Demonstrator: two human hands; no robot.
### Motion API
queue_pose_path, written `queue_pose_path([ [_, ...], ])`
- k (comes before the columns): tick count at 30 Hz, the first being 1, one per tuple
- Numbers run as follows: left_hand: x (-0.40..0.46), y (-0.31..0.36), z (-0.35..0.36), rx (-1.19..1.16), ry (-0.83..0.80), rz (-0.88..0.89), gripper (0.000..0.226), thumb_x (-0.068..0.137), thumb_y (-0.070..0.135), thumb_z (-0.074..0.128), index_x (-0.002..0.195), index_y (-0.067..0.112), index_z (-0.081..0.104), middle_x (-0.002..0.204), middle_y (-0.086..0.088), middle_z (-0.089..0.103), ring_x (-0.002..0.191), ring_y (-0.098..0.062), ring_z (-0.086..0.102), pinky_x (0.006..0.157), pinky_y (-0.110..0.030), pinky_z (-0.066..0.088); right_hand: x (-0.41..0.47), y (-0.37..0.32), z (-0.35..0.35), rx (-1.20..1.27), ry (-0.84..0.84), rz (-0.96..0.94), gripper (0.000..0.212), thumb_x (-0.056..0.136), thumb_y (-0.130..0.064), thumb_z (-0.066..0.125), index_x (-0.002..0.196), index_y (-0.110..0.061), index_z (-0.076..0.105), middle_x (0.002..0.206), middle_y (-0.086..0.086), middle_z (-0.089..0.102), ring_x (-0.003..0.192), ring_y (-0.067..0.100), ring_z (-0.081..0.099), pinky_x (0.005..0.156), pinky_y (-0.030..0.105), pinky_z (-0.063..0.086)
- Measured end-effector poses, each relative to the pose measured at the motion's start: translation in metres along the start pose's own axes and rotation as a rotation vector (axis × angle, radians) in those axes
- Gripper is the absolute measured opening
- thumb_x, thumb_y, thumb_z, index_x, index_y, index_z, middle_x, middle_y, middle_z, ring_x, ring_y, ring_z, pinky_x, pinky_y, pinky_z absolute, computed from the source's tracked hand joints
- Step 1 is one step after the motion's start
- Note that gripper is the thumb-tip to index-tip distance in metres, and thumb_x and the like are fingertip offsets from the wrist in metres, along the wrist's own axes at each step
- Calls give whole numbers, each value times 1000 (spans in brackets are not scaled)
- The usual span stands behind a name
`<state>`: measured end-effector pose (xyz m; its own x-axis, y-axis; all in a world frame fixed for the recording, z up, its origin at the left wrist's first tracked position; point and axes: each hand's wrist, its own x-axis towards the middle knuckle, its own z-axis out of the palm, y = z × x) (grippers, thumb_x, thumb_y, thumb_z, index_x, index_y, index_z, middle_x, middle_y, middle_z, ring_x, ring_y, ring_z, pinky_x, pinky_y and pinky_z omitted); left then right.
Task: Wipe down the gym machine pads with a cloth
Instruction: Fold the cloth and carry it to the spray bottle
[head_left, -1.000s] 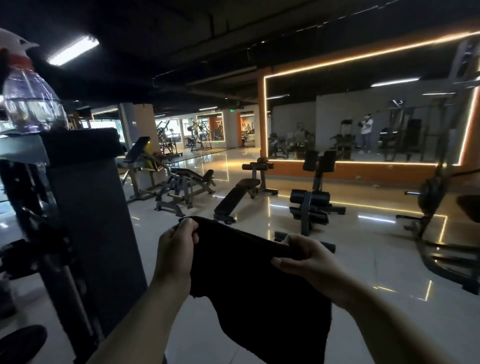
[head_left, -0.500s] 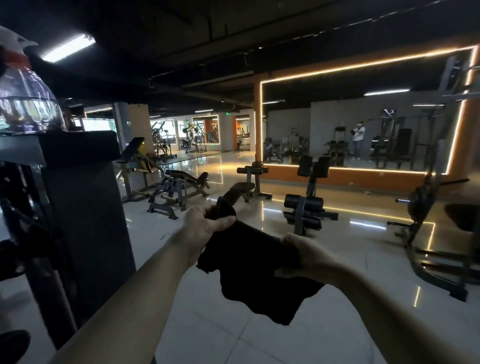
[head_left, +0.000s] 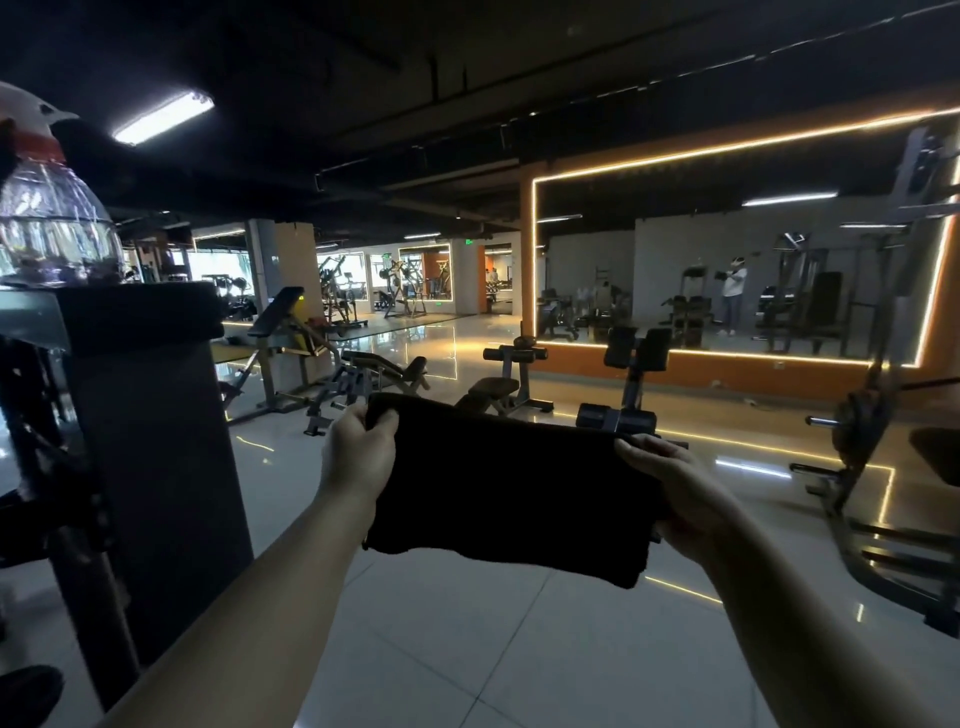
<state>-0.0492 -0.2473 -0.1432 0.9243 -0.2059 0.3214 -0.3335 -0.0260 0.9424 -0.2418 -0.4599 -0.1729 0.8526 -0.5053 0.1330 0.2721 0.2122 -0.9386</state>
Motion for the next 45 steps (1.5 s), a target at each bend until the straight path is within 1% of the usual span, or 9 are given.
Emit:
queue_pose_path([
  [4,-15,2,25,189,114,-52,24,96,23,48,110,6,58,100,-11,60,87,-23,53,71,-32,39,1,-8,34,50,185,79,13,93,-14,51,100,-5,55,79,9,53,63,18,53,53,27,43],
  [8,-43,9,58,207,-52,25,20,98,20,46,109,9,57,89,-2,56,70,-9,50,55,-20,37,3,-8,73,-99,183,-24,4,94,-7,49,95,-9,52,80,8,49,70,18,51,54,26,43],
  [16,-51,21,66,8,-299,47,29,86,34,67,102,16,51,101,-4,62,93,-18,60,84,-37,53,6,-8,101,-224,-9,4,65,96,-59,23,95,-10,67,96,15,71,89,25,69,70,33,57],
  [23,-32,21,35,-158,-302,-58,15,93,12,57,108,9,56,104,-11,64,94,-22,63,71,-29,54,21,9,73,-288,168,-177,39,99,-42,35,94,-15,61,96,11,59,81,17,54,68,29,42],
  [28,-22,23,14,-345,-386,-125,18,93,9,56,108,1,63,104,-18,69,99,-30,66,74,-34,54,28,57,59,-217,-290,179,68,75,-75,53,124,-28,53,133,6,54,126,23,47,109,53,25],
  [33,-9,20,-10,-395,-353,-227,23,92,11,58,112,1,63,105,-19,70,96,-30,68,74,-36,55,24,63,72,39,-507,66,66,76,-41,76,127,-5,53,123,19,60,118,36,55,98,45,46],
  [39,-29,-9,-23,-274,-538,-745,47,89,41,61,115,3,57,96,-17,72,87,-30,70,70,-37,58,25,54,103,116,-152,236,52,93,-43,53,126,-3,51,114,22,63,100,33,63,71,33,54],
  [42,-31,-13,-23,-206,-469,-646,21,85,15,67,104,17,58,99,-13,70,92,-26,66,77,-36,55,23,48,105,-35,-179,184,53,88,-43,61,118,-1,54,116,23,62,105,36,62,92,46,51],
  [45,-23,1,-29,-83,-347,-440,33,86,8,65,112,27,60,107,-7,65,94,-20,61,69,-29,48,20,32,107,-184,-134,63,26,91,-27,58,102,-4,61,105,18,65,100,31,63,88,41,50],
])
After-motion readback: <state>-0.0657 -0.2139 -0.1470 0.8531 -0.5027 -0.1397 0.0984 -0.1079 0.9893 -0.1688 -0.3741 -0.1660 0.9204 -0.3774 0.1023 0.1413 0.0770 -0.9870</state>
